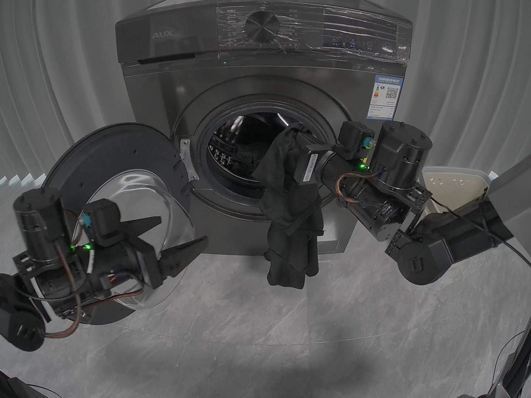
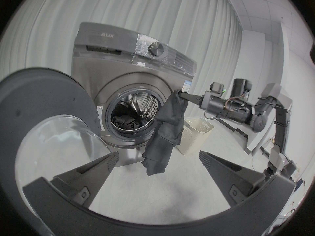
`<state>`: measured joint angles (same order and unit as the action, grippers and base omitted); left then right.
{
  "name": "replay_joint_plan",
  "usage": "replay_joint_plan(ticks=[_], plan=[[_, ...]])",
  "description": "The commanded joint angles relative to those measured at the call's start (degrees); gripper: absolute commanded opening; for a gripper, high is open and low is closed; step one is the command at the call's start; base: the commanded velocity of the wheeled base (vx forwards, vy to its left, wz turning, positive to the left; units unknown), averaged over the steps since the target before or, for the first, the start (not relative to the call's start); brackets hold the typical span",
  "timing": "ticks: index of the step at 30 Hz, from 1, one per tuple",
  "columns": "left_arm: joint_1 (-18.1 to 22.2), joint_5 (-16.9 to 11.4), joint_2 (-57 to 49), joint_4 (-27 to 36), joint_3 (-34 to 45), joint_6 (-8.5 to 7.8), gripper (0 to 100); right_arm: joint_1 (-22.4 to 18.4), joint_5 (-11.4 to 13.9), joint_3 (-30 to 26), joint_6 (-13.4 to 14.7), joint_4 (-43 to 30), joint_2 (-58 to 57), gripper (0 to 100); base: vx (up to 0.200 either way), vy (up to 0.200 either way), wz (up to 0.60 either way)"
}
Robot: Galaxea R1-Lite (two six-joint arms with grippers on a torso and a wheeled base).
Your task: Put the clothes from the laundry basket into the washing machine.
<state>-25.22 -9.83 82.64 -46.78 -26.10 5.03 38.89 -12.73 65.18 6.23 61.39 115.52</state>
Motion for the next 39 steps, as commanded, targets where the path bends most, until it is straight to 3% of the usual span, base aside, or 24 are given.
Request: replay_joint_plan(ticks=[1,6,11,13,19,26,32,39], plan=[[-2.5,3.7,13.3,-5.3,-4.7,2.00,100,-0.1,-0.9,4.5,0.7,-1.5,2.7,0,0.000,0.000,0.00],[-3.3,3.9,17.7,-6.9,-8.4,4.28,100,-0.3,-2.4,9.1,1.6,-1.6,5.3,0,0.000,0.000,0.00],[-4.1,3.4,21.2,-7.2,-10.4,4.90,100,-0.1,-2.6,10.9,3.1,-2.2,6.2,0,0.000,0.000,0.00],[-4.4,3.3,22.2,-7.5,-11.3,5.16,100,0.0,-2.7,11.0,3.4,-2.3,6.5,0,0.000,0.000,0.00],[-6.2,3.3,26.4,-7.5,-16.7,9.64,100,0.2,-3.2,11.1,3.4,-2.2,6.5,0,0.000,0.000,0.00],[-6.2,3.3,31.0,-7.5,-19.7,10.26,100,0.4,-3.2,11.1,3.4,-2.0,6.4,0,0.000,0.000,0.00],[-6.2,3.4,34.9,-7.5,-24.2,13.95,100,0.4,-3.2,11.6,3.5,-1.7,6.5,0,0.000,0.000,0.00],[-6.2,3.2,37.7,-7.5,-27.0,15.44,100,0.5,-3.2,11.5,3.5,-1.6,6.5,0,0.000,0.000,0.00]])
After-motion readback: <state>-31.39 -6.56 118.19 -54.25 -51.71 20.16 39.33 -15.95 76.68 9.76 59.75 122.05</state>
